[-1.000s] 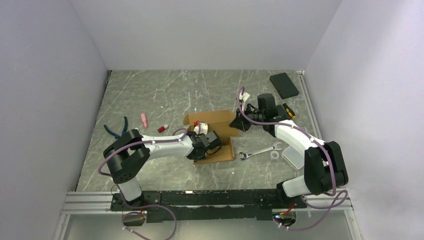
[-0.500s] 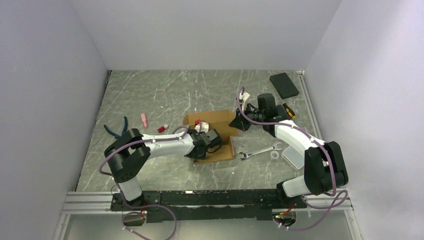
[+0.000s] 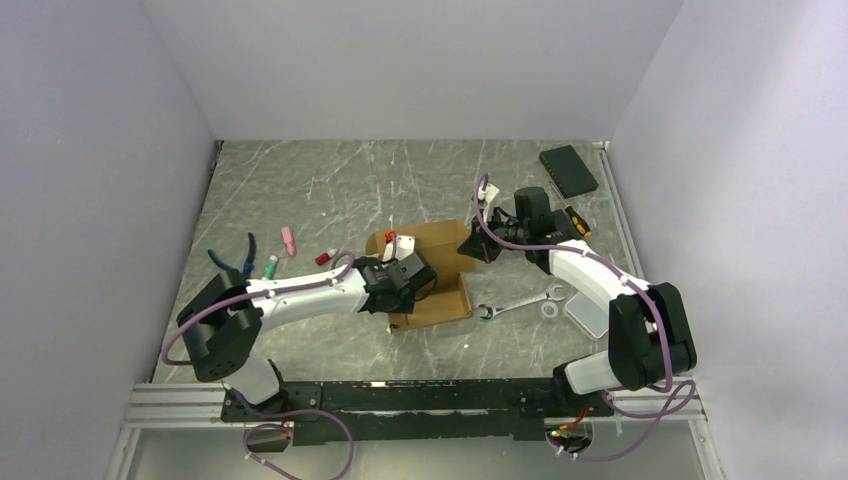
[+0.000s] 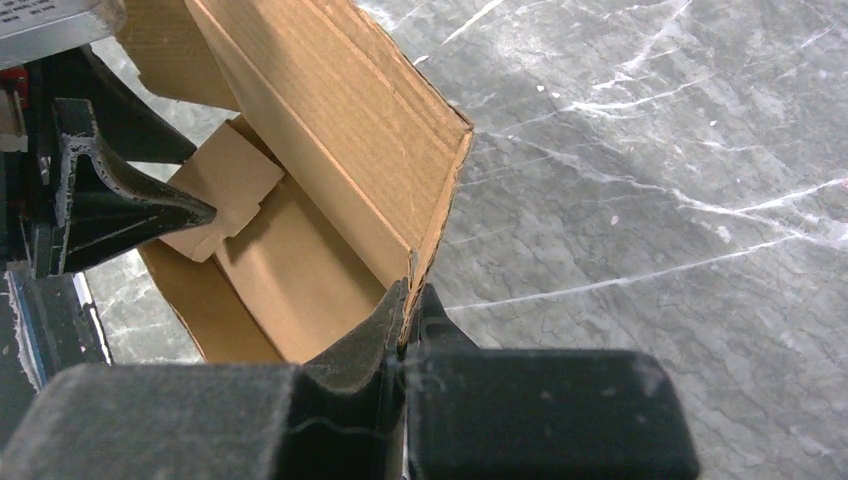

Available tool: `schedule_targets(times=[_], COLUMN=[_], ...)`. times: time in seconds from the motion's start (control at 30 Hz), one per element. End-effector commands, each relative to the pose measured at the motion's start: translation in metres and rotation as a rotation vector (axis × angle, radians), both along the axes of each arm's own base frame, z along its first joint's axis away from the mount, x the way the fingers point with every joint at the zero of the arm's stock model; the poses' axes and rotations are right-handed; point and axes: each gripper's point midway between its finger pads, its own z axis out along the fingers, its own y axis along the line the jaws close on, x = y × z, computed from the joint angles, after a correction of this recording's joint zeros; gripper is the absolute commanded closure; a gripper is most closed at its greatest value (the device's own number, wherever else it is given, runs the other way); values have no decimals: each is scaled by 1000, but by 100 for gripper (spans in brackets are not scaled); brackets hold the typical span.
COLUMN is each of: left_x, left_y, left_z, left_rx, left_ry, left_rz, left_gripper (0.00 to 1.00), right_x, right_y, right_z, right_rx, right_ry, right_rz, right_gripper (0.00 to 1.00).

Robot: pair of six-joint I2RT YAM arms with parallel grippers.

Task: Fold the paper box

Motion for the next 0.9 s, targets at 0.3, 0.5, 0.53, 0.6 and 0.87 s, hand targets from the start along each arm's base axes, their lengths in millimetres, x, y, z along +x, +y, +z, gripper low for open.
schedule_targets(times=[0.3, 0.5, 0.53, 0.6, 0.87], left_x=[-4, -1, 0, 1, 5], left_y=[8, 12, 14, 17, 16], left_z=[-36, -59, -63, -69, -53], left_rx=[39, 83, 99, 131, 131], left_ry=[79, 105, 109, 118, 92], left_rz=[8, 20, 22, 23, 25], left_gripper=[63, 93, 98, 100, 84], right_x=[6, 6, 6, 6, 5], right_y=[7, 7, 7, 7, 7], right_z=[25, 25, 25, 26, 25], right_rx=[36, 36, 36, 36, 36], right_ry=[-71, -71, -71, -72, -71], right_rz=[26, 24, 25, 26, 30], right_gripper=[100, 100, 100, 100, 100])
